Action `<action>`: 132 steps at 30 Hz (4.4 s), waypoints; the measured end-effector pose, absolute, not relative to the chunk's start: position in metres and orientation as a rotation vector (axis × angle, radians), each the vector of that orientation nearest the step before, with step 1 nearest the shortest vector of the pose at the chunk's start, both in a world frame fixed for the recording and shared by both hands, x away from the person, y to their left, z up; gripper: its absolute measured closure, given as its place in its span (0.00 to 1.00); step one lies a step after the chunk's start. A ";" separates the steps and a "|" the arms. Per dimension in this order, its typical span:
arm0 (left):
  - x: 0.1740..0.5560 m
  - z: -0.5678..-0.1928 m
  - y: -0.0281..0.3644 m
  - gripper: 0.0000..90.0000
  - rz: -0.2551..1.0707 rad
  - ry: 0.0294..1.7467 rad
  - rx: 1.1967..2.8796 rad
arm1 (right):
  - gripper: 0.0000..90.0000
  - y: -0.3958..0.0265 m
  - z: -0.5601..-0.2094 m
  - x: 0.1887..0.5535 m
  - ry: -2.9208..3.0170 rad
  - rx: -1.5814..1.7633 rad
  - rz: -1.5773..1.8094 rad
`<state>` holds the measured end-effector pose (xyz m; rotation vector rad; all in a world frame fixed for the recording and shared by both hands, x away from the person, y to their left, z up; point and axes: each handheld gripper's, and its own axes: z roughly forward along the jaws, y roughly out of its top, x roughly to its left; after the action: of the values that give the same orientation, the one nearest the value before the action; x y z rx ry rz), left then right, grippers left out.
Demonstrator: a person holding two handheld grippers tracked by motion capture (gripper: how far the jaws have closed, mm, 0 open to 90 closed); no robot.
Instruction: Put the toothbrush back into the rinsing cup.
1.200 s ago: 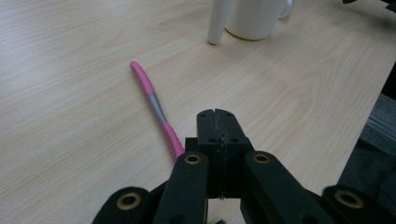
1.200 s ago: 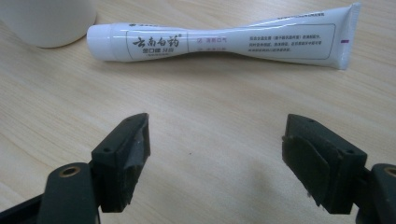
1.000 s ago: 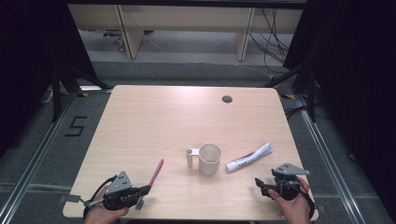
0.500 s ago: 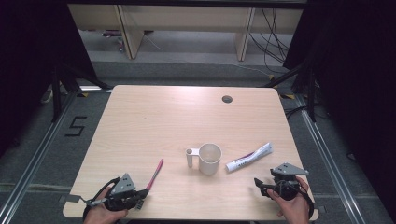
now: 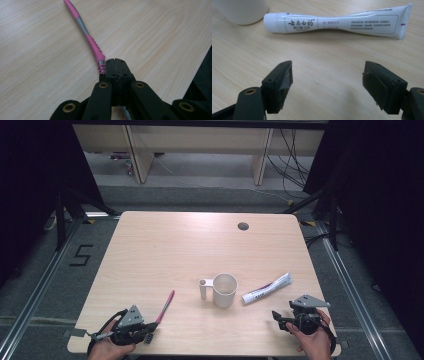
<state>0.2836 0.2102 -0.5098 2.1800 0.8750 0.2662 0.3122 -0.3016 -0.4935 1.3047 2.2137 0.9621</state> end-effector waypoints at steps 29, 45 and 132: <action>0.281 -0.512 0.199 1.00 0.234 0.815 2.250 | 0.28 -0.301 -0.492 0.312 2.207 1.315 0.964; 0.296 -0.513 0.140 1.00 0.238 0.645 2.284 | 0.28 -0.301 -0.492 0.312 2.218 1.313 0.959; 0.351 -0.480 0.095 0.90 0.116 0.356 2.907 | 0.28 -0.296 -0.496 0.313 2.284 1.313 0.993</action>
<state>0.3513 0.0950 -0.4796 2.9070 0.3561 0.1159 0.3129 -0.2955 -0.4957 1.3129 2.2843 0.9928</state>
